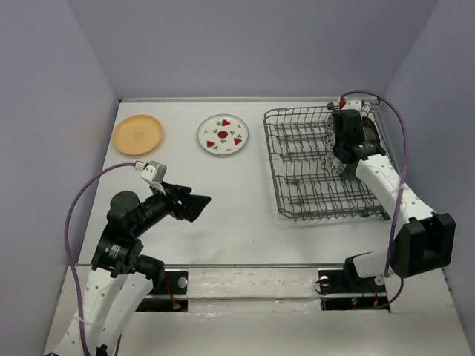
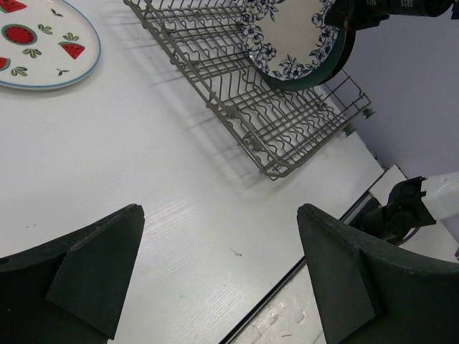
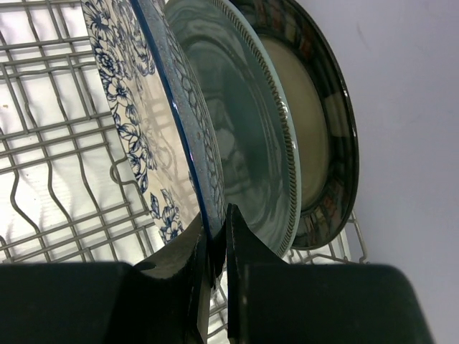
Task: Load the plates into the dish rack
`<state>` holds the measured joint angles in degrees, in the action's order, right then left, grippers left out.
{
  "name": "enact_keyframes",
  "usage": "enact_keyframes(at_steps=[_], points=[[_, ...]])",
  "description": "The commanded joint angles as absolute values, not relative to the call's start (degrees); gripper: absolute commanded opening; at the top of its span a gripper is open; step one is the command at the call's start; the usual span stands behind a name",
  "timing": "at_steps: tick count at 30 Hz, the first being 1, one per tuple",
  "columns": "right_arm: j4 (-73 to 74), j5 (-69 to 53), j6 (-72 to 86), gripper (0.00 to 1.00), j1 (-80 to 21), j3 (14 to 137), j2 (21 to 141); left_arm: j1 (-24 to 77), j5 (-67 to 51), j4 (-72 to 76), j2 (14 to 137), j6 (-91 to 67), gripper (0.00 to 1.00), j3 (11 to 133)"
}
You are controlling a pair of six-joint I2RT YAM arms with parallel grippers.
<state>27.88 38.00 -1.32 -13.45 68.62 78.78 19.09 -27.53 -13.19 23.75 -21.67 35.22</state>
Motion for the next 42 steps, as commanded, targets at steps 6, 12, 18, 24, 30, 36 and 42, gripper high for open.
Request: enact_keyframes(at_steps=[6, 12, 18, 24, 30, 36, 42], points=[[20.2, 37.6, 3.2, 0.07, -12.6, 69.8, 78.0, 19.4, -27.2, -11.9, 23.4, -21.0, 0.99, 35.1], [20.0, 35.6, 5.4, 0.07, -12.6, 67.5, 78.7, 19.5, -26.8, -11.9, 24.3, -21.2, 0.99, 35.1], [19.9, 34.7, 6.5, 0.09, -12.6, 66.2, 78.7, 19.0, -26.8, -11.9, 25.5, -21.1, 0.99, 35.2], [20.0, 32.6, 8.5, 0.39, -12.6, 64.9, 78.6, 18.3, -25.8, -12.0, 27.7, -21.4, 0.99, 35.2], [20.6, 31.7, 11.1, 0.48, -12.6, 64.4, 77.8, 18.3, -24.1, -12.3, 33.1, -21.4, 0.99, 36.3], [21.5, 30.8, 11.8, 0.51, -12.6, 63.0, 75.8, 18.3, -20.4, -10.2, 35.6, -23.8, 0.99, 36.3], [23.5, 27.9, 11.9, 0.66, -12.6, 64.2, 72.8, 18.3, -17.4, -2.9, 40.0, -29.7, 0.99, 33.5]])
